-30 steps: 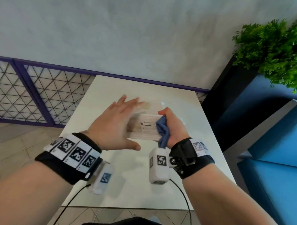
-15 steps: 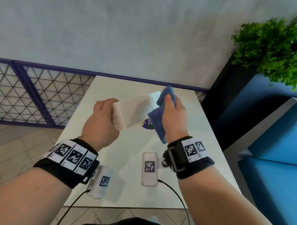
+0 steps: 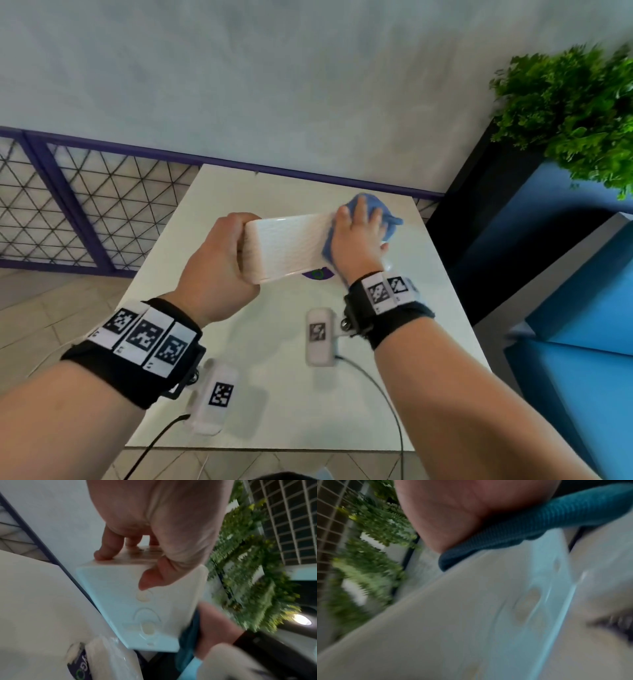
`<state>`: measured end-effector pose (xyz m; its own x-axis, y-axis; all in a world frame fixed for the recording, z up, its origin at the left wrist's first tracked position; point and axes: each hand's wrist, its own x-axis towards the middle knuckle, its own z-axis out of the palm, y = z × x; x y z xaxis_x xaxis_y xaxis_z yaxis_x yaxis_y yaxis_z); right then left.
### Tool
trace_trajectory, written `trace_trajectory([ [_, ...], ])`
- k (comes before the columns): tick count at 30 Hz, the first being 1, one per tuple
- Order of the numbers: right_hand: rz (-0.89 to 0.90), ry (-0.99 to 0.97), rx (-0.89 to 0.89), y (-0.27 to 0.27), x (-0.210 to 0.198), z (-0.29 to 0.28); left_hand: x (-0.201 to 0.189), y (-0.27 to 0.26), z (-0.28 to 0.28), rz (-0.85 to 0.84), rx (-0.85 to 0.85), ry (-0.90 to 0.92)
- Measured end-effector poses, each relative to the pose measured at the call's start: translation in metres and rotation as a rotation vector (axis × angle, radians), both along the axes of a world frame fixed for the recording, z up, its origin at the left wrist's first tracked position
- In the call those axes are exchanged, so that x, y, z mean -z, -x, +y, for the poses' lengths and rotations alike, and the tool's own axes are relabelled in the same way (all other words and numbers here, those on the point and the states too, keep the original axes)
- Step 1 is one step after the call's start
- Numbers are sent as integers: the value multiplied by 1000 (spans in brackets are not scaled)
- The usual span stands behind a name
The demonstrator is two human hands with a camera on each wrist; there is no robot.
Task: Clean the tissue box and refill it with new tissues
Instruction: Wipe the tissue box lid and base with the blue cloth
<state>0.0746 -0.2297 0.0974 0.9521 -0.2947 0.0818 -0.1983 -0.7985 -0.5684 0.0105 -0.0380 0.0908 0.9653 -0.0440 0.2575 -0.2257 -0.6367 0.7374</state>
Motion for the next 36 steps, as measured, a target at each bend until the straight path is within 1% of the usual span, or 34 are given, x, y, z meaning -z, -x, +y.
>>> trace_trajectory([
  [2,-31,-59,-137,32,-5,36,1,-4,-6,-13,9,10],
  [4,-122,-48,-301,70,-12,64,3,-6,-8,-49,64,42],
  [6,-183,-20,-418,76,-16,58,1,-6,-6,-59,76,55],
  [7,-204,-2,-418,65,-15,45,0,-6,-3,-55,57,62],
  [8,-217,14,-375,53,-13,29,-2,-4,2,-44,40,66],
  [11,-148,-76,-115,6,-5,-28,-4,1,13,-21,23,59],
  [12,-100,-101,-46,-5,1,-40,-4,2,15,-23,24,65],
  [14,-44,-52,41,-8,8,-37,-2,1,14,-14,22,67],
  [15,-46,-3,47,-5,9,-28,-1,0,12,-4,20,58],
  [16,-43,-2,19,4,5,-12,-1,-3,10,2,23,43],
  [18,-47,-63,-120,31,-3,24,0,-8,5,-6,44,28],
  [19,-82,-58,-206,47,-7,42,0,-10,2,-21,63,30],
  [21,-186,6,-362,73,-10,64,1,-14,0,-52,125,25],
  [22,-217,31,-420,76,-9,64,1,-15,-1,-52,141,22],
  [23,-227,34,-446,73,-7,56,1,-16,1,-43,141,23],
  [24,-217,26,-433,64,-3,44,-1,-16,3,-30,134,32],
  [25,-190,12,-375,53,0,27,-1,-15,7,-9,124,41],
  [26,-160,-3,-281,41,4,7,0,-13,12,11,115,44],
  [28,-97,-76,-114,22,11,-29,2,-8,21,31,113,63],
  [29,-91,-129,-90,19,14,-42,4,-6,25,39,123,81],
  [32,-107,-349,-101,18,15,-62,11,-8,36,68,158,119],
  [34,-40,-574,-155,24,10,-74,12,-13,47,115,203,207],
  [35,-9,-660,-253,28,7,-81,12,-15,54,145,232,285],
  [36,17,-683,-363,32,2,-87,11,-16,60,171,262,369],
])
